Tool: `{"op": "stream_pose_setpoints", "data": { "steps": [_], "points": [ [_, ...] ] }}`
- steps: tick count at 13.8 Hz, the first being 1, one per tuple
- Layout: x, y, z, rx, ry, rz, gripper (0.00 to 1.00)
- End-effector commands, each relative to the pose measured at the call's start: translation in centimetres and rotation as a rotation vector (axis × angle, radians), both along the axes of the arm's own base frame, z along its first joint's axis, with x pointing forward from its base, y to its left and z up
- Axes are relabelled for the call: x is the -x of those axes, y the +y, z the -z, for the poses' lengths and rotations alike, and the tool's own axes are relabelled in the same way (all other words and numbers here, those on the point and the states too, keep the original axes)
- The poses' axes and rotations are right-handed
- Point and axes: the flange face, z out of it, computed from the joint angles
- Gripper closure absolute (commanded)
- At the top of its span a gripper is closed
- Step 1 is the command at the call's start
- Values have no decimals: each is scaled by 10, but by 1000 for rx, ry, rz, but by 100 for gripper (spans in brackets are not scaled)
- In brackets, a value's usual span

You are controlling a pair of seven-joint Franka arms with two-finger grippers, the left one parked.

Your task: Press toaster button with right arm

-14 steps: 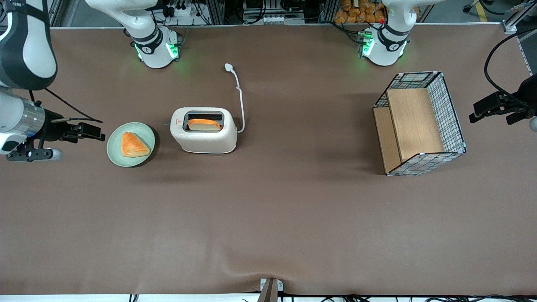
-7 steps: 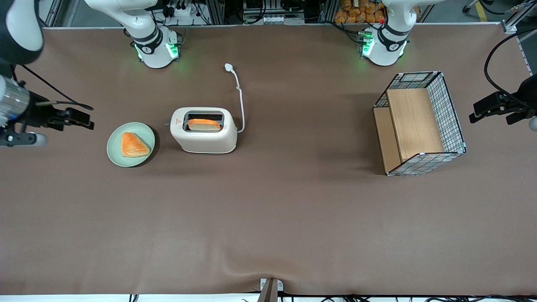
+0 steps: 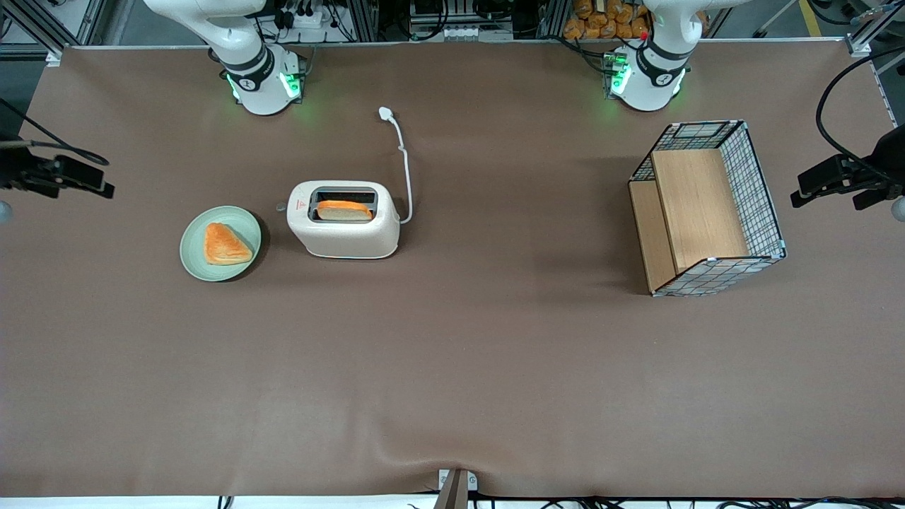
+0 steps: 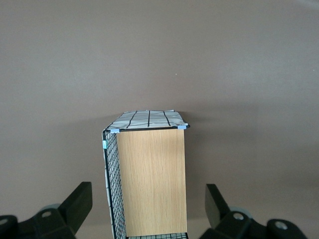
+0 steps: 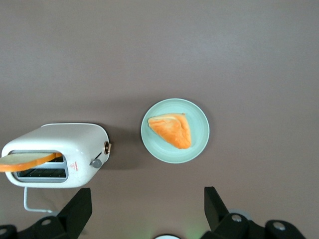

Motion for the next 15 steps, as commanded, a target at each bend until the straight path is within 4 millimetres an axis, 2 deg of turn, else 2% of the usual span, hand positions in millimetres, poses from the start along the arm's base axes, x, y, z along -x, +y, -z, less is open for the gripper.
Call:
{"op": "stream_pose_setpoints", "data": {
  "steps": [1,15],
  "points": [
    [2,4,-18,36,4,57,0],
    [4,0,-27,75,-7,7,0]
  ]
}}
